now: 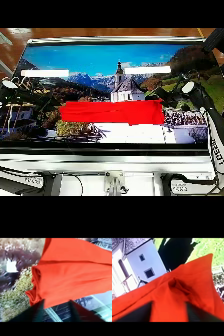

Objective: Fold the shirts.

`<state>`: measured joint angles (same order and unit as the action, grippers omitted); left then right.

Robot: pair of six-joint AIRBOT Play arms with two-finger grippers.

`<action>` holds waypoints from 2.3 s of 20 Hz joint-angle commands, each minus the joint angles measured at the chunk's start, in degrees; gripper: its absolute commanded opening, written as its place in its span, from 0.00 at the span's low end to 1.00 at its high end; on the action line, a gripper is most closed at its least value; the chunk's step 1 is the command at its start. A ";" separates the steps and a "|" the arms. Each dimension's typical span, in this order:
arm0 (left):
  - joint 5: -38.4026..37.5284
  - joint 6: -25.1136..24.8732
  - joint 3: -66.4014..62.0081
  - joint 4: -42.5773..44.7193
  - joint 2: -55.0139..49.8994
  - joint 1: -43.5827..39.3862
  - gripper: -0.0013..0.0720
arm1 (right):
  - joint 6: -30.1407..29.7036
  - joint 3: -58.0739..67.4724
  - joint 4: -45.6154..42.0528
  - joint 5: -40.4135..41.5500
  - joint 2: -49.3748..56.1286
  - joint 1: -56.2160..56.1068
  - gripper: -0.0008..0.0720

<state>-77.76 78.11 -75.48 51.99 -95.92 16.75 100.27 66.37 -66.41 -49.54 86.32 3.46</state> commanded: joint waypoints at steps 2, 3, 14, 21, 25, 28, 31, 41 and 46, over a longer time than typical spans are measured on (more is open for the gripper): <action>-3.06 3.08 -1.86 0.55 0.35 -0.04 0.66 | -9.14 0.07 -3.78 -4.90 -1.90 1.07 0.93; -3.34 3.06 -3.08 0.52 0.70 0.00 0.66 | -9.03 0.07 -6.91 -6.95 -2.64 1.79 0.93; -4.87 3.63 -10.36 0.48 3.45 -1.64 0.60 | -15.74 0.04 2.93 -12.92 6.84 6.56 0.93; -4.46 3.63 -10.34 0.52 3.43 -5.68 0.55 | -12.20 0.04 3.67 -10.08 11.04 5.92 0.92; -4.39 3.65 -10.36 0.50 3.43 -8.09 0.55 | -15.02 0.07 8.00 -10.36 10.93 4.94 0.10; -4.35 3.63 -10.36 0.48 3.43 -10.29 0.55 | -22.10 0.07 16.15 -10.69 7.58 4.94 0.10; -2.01 3.63 -10.34 0.48 3.28 -13.92 0.33 | -23.06 0.07 20.39 -12.22 -0.85 4.92 0.10; 14.78 3.65 -10.34 -7.76 1.95 -33.11 0.06 | -12.37 0.07 23.08 -23.67 -32.94 4.92 0.10; 22.32 3.63 -10.27 -12.94 -0.81 -43.95 0.06 | -7.52 0.07 23.98 -24.87 -41.18 4.92 0.10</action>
<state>-61.28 81.76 -85.76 42.39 -95.35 -21.26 89.56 66.39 -43.13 -72.97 49.80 8.36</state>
